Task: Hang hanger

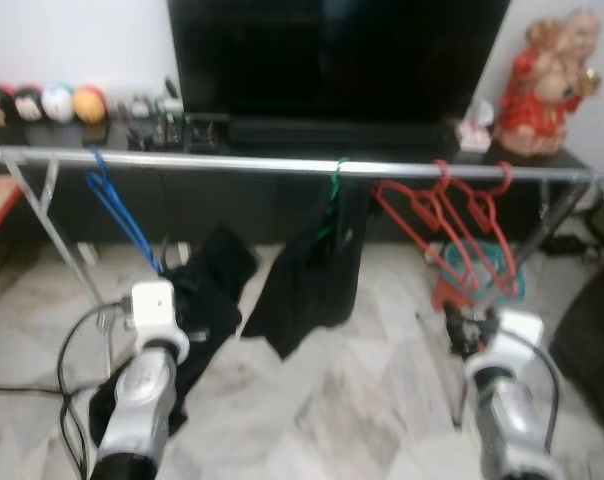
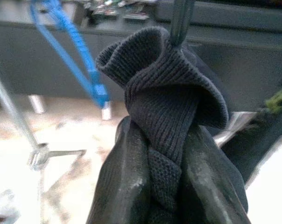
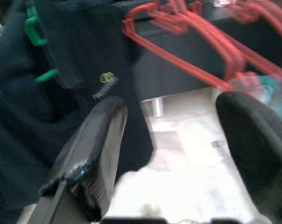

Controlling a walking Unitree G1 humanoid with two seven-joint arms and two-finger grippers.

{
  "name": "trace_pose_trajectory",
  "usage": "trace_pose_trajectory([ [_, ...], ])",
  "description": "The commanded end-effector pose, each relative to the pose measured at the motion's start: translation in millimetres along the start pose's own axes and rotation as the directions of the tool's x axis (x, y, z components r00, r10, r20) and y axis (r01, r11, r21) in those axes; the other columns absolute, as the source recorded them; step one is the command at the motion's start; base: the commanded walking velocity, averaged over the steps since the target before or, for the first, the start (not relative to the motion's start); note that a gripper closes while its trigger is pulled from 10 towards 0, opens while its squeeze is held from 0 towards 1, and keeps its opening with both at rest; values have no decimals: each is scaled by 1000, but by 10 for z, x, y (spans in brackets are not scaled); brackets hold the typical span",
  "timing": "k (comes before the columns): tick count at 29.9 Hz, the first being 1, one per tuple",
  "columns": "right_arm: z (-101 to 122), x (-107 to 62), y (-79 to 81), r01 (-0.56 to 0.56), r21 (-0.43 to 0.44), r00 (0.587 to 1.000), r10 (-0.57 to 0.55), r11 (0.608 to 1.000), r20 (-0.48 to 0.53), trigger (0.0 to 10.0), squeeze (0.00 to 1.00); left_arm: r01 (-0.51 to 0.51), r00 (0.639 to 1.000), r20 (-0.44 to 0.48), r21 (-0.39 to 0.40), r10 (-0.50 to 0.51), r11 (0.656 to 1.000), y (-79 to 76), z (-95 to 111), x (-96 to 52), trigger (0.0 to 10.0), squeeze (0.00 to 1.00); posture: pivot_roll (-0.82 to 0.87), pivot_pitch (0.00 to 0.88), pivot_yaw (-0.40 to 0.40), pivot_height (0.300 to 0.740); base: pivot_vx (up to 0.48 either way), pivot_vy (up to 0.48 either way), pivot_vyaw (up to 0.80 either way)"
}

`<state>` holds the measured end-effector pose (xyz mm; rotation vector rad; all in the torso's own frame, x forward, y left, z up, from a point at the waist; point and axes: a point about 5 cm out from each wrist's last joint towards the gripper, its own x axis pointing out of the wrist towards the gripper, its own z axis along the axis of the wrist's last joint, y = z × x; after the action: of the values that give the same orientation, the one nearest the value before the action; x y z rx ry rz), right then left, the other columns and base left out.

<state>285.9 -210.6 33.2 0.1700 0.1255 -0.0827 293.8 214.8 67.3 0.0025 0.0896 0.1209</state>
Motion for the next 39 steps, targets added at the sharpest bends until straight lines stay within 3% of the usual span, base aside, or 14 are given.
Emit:
trace_pose_trajectory([
  [1,32,-24,-138,37,-16,999,-37,999,9,10000,0,17,999,42,1,-17,1000,-81,91,38,10000,0,39,0,-40,740,352,0,0],
  [7,30,-23,-123,35,-12,999,-34,999,11,10000,0,48,998,36,5,-48,999,-138,77,33,10000,0,40,0,-41,740,364,0,0],
  [19,16,-26,-116,29,-18,1000,-29,999,6,10000,0,50,998,25,35,-51,998,-151,49,22,10000,0,42,0,-44,740,0,0,0],
  [30,16,-38,-82,-11,-44,1000,11,999,15,10000,0,41,999,32,36,-42,999,-162,59,31,10000,0,35,0,-40,740,0,-410,0],
  [33,18,-36,-72,-18,-55,1000,19,998,14,10000,0,38,999,34,39,-39,999,-164,65,37,10000,0,35,0,-41,740,0,-409,800],
  [39,-23,-42,-62,-19,-25,1000,19,1000,-7,10000,0,32,999,28,49,-33,998,-155,65,46,10000,0,36,0,-42,740,0,-383,188],
])
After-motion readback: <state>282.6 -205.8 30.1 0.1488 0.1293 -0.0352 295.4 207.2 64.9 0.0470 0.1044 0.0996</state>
